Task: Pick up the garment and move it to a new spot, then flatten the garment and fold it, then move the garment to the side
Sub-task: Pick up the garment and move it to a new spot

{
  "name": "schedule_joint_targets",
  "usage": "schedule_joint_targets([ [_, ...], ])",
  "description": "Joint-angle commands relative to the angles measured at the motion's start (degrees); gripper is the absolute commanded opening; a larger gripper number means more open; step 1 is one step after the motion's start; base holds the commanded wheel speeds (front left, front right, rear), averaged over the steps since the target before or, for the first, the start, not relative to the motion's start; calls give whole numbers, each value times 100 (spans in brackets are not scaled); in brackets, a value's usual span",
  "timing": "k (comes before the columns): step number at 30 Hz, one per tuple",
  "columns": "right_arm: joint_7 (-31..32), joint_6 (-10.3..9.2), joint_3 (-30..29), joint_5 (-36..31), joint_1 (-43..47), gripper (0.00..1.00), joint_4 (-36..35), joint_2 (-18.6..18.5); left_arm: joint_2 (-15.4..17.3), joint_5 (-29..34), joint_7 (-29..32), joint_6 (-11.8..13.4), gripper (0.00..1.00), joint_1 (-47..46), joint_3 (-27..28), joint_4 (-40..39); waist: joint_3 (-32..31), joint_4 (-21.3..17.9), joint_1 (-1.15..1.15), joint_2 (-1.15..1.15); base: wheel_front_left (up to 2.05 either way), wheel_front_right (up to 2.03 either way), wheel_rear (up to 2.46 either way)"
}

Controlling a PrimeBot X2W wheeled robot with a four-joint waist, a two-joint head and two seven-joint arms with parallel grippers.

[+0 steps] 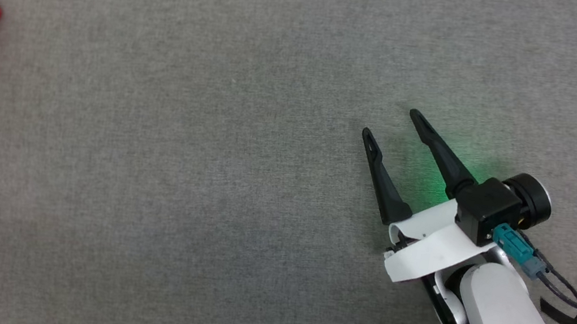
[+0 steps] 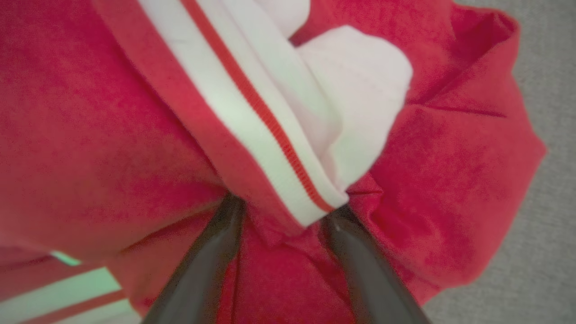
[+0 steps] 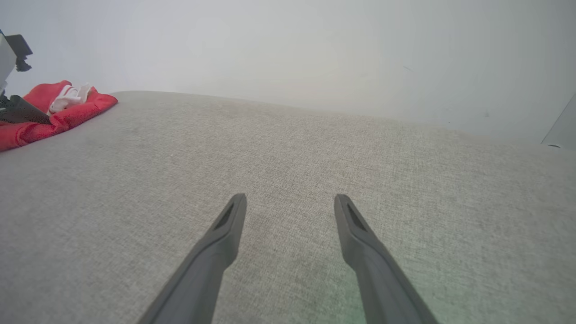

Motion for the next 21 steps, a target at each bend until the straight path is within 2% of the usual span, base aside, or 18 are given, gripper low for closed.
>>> schedule_joint_targets([
  [1, -25, -8, -29, -24, 57, 100, -1, 41, -817, -60, -108, -31, 0, 692, -294, 30, -143, -65, 0, 0, 0, 0, 0],
  [4, -19, -8, -67, -10, 170, 100, -3, 45, -553, 35, -1039, -44, 0, 594, -257, -165, -350, -36, 0, 0, 0, 0, 0],
  [7, -19, -8, -123, 34, 248, 100, 18, 28, -490, 142, -1676, -47, 0, 509, -346, -285, -583, 27, 0, 0, 0, 0, 0],
  [8, -19, -8, -123, 34, 248, 100, 18, 28, -490, 142, -1676, -47, 0, 509, -346, -285, -583, 27, 0, 0, 0, 0, 0],
  [13, -20, -8, -337, 131, 528, 100, 2, 51, -256, 232, -2465, -16, 0, 374, -517, -436, -1003, 107, 0, 0, 0, 0, 0],
  [21, -19, -8, -717, 219, 1051, 100, -76, 114, -374, 460, -3219, -15, 0, 90, -1134, -1119, -1551, -80, 0, 0, 0, 0, 0],
])
